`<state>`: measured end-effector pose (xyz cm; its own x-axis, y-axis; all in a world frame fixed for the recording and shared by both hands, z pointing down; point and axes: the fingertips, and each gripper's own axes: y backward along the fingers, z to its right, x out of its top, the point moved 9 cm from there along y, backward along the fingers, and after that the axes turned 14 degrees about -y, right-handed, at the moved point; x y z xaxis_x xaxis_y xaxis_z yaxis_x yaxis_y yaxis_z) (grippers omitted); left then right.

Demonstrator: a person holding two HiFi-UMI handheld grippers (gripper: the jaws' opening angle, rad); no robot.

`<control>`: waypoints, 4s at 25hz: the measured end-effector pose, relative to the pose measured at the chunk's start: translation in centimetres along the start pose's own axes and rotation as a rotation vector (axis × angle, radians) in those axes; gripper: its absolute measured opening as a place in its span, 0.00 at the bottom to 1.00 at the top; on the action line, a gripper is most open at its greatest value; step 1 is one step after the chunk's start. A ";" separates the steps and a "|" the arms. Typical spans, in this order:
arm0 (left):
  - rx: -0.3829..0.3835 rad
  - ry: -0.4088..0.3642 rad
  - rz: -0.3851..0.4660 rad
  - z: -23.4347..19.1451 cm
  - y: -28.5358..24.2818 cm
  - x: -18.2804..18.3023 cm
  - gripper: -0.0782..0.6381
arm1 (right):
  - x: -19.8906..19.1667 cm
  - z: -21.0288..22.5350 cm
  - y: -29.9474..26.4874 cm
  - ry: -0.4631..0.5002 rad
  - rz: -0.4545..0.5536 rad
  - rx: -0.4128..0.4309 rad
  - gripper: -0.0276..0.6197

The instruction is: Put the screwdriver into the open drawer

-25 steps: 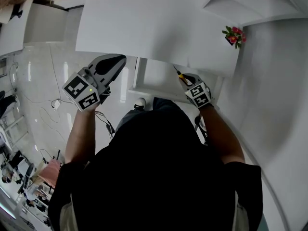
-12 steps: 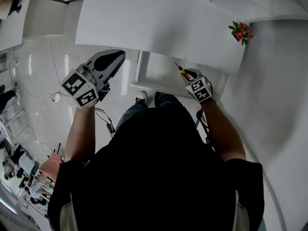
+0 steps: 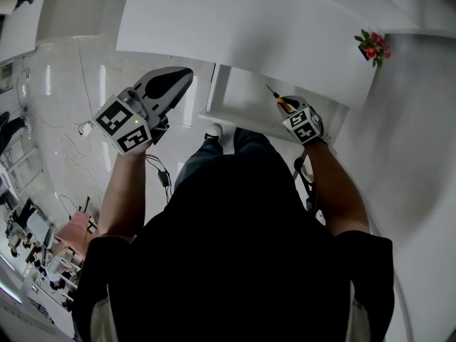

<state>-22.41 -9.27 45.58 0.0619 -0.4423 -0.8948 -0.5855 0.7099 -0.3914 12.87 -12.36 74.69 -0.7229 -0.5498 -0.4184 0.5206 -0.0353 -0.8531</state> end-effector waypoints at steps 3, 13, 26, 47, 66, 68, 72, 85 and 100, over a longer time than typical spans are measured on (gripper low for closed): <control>0.006 0.005 -0.002 -0.1 0.0 -0.3 0.13 | 0.0 0.1 -0.6 0.013 -0.023 -0.001 0.17; 0.008 0.003 -0.016 -0.3 -0.2 -0.7 0.13 | -1.1 0.8 -3.0 -0.007 -0.076 -0.015 0.17; -0.003 0.004 -0.028 -0.9 -0.7 -0.8 0.13 | -1.9 1.9 -5.2 -0.027 -0.136 -0.030 0.17; -0.038 0.034 -0.058 -1.4 -1.9 -2.5 0.13 | -3.2 3.2 -7.3 -0.033 -0.187 -0.084 0.17; -0.012 0.048 -0.064 -1.3 -0.8 -3.3 0.13 | -3.6 2.9 -9.1 -0.046 -0.205 -0.084 0.17; -0.006 0.045 -0.063 -1.4 -0.7 -3.3 0.13 | -3.6 3.0 -9.2 -0.043 -0.206 -0.086 0.17; 0.003 0.044 -0.063 -1.6 -0.5 -3.3 0.13 | -3.6 3.2 -9.5 -0.037 -0.212 -0.087 0.17; 0.008 0.044 -0.051 -2.1 -0.5 -3.0 0.13 | -3.4 3.3 -9.7 -0.019 -0.217 -0.095 0.17; 0.004 0.044 -0.050 -2.0 -0.2 -3.5 0.13 | -3.5 3.3 -9.9 -0.034 -0.211 -0.115 0.18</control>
<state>-24.08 -8.98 49.23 0.0552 -0.5006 -0.8639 -0.5794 0.6886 -0.4361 11.76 -12.82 85.61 -0.7935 -0.5682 -0.2181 0.3031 -0.0581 -0.9512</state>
